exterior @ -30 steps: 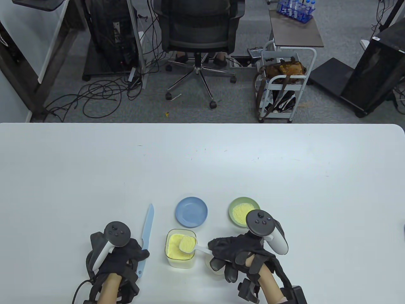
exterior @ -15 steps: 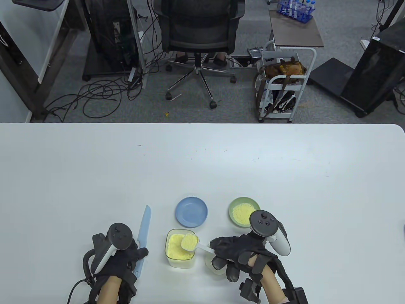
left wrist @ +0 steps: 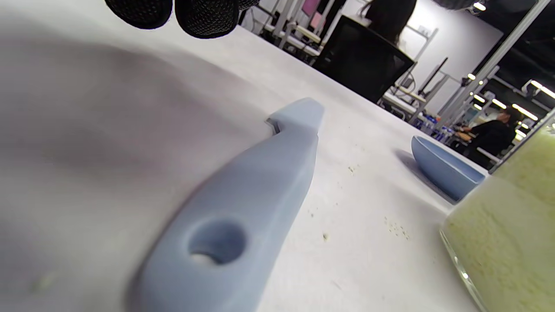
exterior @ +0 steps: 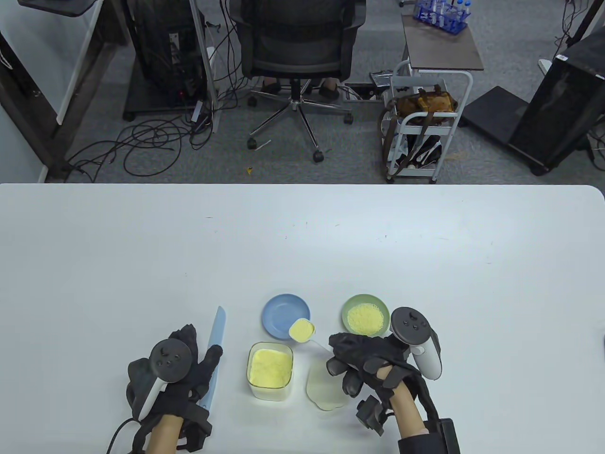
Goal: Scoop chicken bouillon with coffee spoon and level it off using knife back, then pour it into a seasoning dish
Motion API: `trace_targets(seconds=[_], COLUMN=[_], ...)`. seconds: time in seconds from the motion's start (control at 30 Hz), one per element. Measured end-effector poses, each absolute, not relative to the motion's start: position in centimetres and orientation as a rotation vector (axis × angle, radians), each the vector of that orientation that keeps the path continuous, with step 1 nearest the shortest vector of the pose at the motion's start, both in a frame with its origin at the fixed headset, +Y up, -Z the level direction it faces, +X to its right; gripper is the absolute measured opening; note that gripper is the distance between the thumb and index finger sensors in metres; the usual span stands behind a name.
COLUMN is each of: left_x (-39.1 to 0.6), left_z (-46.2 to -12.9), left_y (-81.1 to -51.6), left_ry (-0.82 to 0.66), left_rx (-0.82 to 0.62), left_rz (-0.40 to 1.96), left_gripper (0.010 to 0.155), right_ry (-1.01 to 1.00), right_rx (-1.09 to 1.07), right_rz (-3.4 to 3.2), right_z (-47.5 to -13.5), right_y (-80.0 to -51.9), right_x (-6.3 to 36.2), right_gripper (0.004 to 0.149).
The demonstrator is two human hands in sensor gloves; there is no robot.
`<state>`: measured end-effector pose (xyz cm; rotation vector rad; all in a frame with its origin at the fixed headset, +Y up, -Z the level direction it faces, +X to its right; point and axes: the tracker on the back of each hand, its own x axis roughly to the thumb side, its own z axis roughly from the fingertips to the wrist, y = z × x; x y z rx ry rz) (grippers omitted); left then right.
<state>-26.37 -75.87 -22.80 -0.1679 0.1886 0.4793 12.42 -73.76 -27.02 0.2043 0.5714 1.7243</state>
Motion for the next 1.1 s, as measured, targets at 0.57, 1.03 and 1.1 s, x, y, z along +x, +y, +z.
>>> trace_targets(seconds=[0.57, 1.03, 1.1], left_x=[-26.2, -26.2, -26.3], left_z=[-22.7, -22.8, -22.8], left_y=[-75.6, -75.7, -75.7], left_ry=[0.16, 0.151, 0.151], left_rx=[-0.179, -0.181, -0.178], left_rz=[0.567, 0.59, 0.592], left_gripper=[0.085, 0.084, 0.084], right_ry=[0.562, 0.557, 0.549], right_rx=[0.07, 0.075, 0.078], right_rz=[1.872, 1.925, 1.937], right_z=[-30.2, -30.3, -30.3], right_y=[-76.3, -76.6, -76.5], right_x=[8.1, 7.8, 7.8], right_gripper=[0.049, 0.047, 0.047])
